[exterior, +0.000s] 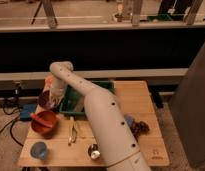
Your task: Wipe purple bowl with towel
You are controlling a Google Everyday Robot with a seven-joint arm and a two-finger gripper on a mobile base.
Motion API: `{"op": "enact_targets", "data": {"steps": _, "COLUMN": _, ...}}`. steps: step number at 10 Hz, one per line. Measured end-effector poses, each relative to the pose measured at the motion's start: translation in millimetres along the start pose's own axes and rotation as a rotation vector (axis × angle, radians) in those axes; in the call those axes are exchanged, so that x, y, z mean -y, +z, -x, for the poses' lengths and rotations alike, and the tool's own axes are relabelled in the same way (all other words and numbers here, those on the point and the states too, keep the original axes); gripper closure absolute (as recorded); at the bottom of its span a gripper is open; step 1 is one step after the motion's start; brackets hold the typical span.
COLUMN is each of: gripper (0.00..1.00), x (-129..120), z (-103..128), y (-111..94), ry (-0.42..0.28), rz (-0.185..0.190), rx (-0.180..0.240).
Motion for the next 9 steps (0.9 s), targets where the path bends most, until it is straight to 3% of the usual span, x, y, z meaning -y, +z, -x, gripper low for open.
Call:
{"op": "enact_targets", "data": {"steps": 5, "gripper": 1.0, "x": 9.0, "z": -26.4, "y": -10.1, "ry": 0.019, "rz": 0.026, "rx": -0.065}}
{"op": "enact_targets", "data": {"steps": 9, "gripper": 1.0, "x": 40.6, "z": -29.8, "y": -5.3, "ry": -0.016, "rz": -0.001, "rx": -0.076}}
